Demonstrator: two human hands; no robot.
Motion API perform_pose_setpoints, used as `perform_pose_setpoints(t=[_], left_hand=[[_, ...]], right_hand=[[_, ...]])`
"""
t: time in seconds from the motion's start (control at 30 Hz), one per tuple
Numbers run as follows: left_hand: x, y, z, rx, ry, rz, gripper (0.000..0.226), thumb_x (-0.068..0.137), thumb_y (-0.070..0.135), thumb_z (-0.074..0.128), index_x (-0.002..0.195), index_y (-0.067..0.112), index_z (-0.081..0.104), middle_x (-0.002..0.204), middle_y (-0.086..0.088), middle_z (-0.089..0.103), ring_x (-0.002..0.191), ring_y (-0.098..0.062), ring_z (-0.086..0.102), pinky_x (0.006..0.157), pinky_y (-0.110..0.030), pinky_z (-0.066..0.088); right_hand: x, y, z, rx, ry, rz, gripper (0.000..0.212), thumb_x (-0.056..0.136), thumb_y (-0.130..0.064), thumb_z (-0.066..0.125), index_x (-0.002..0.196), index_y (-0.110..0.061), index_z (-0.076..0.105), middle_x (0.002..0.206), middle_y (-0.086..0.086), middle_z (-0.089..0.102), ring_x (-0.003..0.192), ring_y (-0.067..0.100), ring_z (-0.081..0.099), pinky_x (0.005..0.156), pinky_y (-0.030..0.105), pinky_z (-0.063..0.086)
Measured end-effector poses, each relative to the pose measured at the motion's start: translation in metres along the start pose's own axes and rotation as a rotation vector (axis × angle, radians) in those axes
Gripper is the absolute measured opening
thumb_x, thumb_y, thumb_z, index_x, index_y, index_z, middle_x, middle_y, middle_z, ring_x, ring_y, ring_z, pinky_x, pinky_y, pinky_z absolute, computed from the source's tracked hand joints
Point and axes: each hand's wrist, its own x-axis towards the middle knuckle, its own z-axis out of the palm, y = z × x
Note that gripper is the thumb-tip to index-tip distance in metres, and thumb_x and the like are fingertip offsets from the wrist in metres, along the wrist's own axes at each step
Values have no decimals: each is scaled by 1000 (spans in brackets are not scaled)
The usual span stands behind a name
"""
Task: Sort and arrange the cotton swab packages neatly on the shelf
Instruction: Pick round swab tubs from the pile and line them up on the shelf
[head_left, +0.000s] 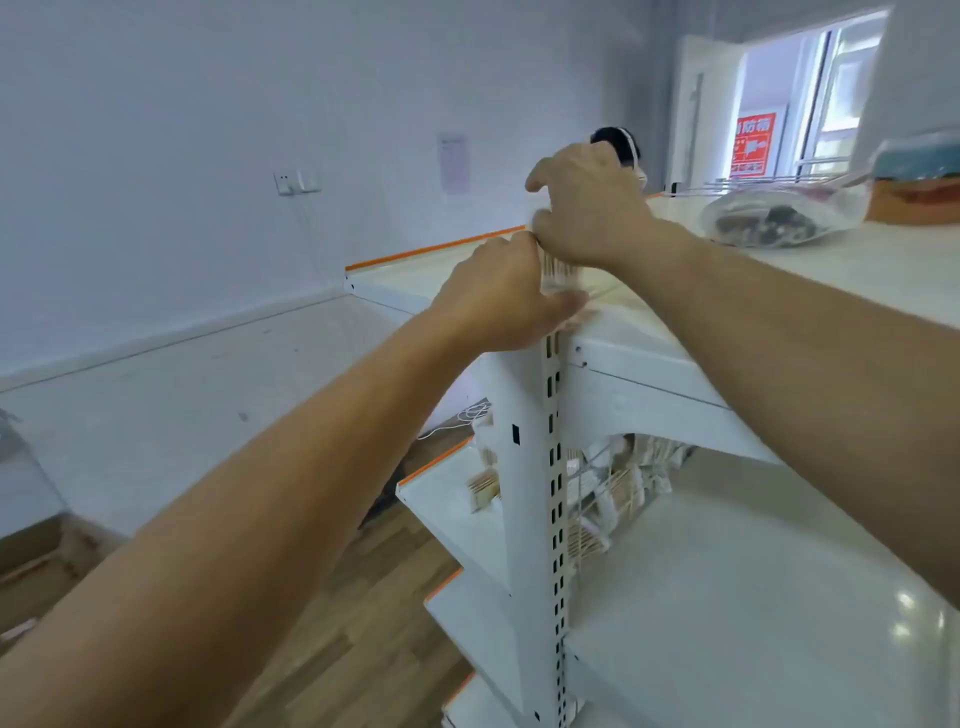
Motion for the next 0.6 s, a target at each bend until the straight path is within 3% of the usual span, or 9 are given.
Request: perform_pose_setpoints(t=[0.07, 0.13, 0.2, 0.27, 0.33, 0.43, 0.5, 0.6], left_hand=[[5, 4, -1, -15, -13, -2, 54, 90, 50, 54, 127, 11, 46, 109, -4, 56, 103, -22, 49, 72, -28, 34], [11, 4, 0, -70, -1, -16, 33, 91, 43, 56, 105, 13, 52, 86, 2, 53, 88, -18, 47, 62, -28, 35], [15, 5, 2, -147, 6, -41, 24, 90, 37, 58, 84, 17, 45, 76, 6, 48, 79, -16, 46, 52, -21, 33], [21, 1, 5, -210, 36, -65, 28, 88, 36, 60, 94, 14, 44, 81, 4, 47, 82, -17, 46, 52, -19, 32], [23, -1, 7, -243, 42, -83, 47, 85, 38, 63, 114, 7, 42, 87, 2, 46, 89, -19, 47, 53, -21, 33], [24, -6, 13, -281, 23, -120, 67, 84, 39, 66, 132, 6, 32, 101, -4, 52, 96, -23, 54, 66, -32, 47], [23, -11, 15, -345, 15, -142, 67, 85, 35, 66, 134, 8, 29, 98, -2, 54, 97, -23, 58, 76, -36, 51], [20, -15, 16, -427, 38, -147, 55, 85, 30, 67, 126, 11, 37, 103, -1, 55, 97, -22, 58, 80, -36, 52]], right_hand=[[4, 5, 7, -8, -1, 17, 39, 85, -21, 50, 122, -11, 53, 125, 16, 49, 120, 36, 40, 100, 44, 35], [5, 9, 15, 29, -10, 41, 31, 82, -23, 51, 110, -10, 52, 118, 17, 51, 115, 37, 45, 99, 45, 38], [6, 13, 21, 100, -58, 86, 32, 83, -23, 52, 112, -12, 50, 118, 17, 50, 112, 39, 47, 94, 43, 41], [5, 15, 22, 145, -96, 104, 42, 87, -23, 52, 126, -12, 44, 125, 19, 45, 113, 39, 47, 88, 40, 41], [4, 17, 23, 191, -120, 104, 47, 89, -21, 51, 134, -12, 39, 129, 21, 43, 115, 39, 47, 89, 38, 39], [3, 17, 20, 272, -124, 96, 52, 85, -11, 50, 136, -13, 37, 129, 20, 45, 117, 34, 46, 86, 30, 36], [3, 16, 17, 316, -127, 89, 53, 84, -7, 50, 135, -16, 39, 129, 14, 50, 119, 30, 45, 83, 26, 34], [0, 9, 15, 360, -125, 64, 49, 85, -11, 55, 132, -19, 43, 131, 9, 51, 119, 27, 46, 85, 25, 35]])
